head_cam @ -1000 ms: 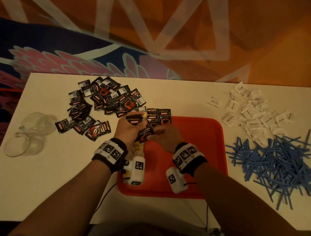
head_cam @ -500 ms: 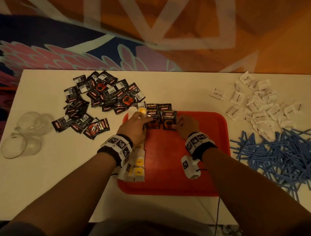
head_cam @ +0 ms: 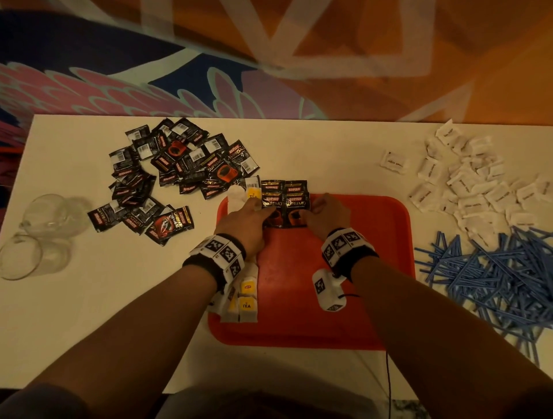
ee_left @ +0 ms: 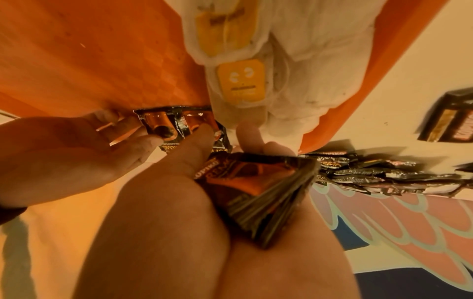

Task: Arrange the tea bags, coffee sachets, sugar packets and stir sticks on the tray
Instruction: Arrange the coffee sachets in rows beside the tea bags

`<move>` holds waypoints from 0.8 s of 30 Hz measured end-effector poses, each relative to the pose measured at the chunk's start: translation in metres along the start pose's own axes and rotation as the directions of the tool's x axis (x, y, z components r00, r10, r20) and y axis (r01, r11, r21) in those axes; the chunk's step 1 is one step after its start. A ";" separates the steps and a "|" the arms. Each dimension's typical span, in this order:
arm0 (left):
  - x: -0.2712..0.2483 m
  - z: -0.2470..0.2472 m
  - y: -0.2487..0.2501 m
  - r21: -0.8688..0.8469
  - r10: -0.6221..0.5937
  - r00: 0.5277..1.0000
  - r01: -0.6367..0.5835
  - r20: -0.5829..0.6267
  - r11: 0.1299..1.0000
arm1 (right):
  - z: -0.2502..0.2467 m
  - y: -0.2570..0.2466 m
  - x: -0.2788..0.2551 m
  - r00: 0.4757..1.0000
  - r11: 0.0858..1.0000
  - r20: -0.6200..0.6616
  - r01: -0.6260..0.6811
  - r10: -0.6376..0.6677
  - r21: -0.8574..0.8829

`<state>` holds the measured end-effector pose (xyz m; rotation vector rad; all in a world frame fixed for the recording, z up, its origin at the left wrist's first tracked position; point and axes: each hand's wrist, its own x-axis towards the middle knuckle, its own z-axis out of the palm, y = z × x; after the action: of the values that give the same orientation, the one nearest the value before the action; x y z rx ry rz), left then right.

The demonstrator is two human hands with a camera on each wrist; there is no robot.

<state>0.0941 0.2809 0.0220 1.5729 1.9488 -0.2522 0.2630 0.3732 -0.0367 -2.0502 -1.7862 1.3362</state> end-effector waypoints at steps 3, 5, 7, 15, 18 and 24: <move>0.000 0.000 0.000 -0.022 -0.006 1.000 0.006 0.003 1.000 | 0.004 -0.005 -0.002 1.000 1.000 -0.001 0.001 -0.001 -0.014; 0.001 0.001 -0.001 -0.044 0.003 1.000 -0.003 -0.001 0.999 | 0.006 -0.005 -0.002 1.000 1.000 0.004 -0.012 0.012 -0.022; 0.002 0.002 -0.002 -0.062 0.015 1.000 -0.015 -0.008 0.998 | 0.007 -0.005 0.000 0.999 0.999 -0.005 -0.031 0.031 -0.017; 0.000 0.003 -0.005 -0.119 0.033 0.994 -0.045 -0.099 0.992 | 0.004 -0.005 -0.003 0.998 0.998 -0.022 -0.054 0.054 0.022; -0.002 0.003 -0.007 -0.175 0.017 0.988 -0.044 -0.153 0.984 | 0.002 -0.005 -0.005 0.998 0.997 -0.025 -0.060 0.061 0.044; -0.008 0.002 -0.011 -0.450 -0.114 0.960 -0.014 -0.255 0.893 | -0.003 0.003 -0.014 0.997 0.996 -0.039 -0.069 0.071 0.058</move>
<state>0.0857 0.2705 0.0223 1.2987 2.0664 0.3985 0.2681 0.3622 -0.0290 -2.1130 -1.6552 1.3366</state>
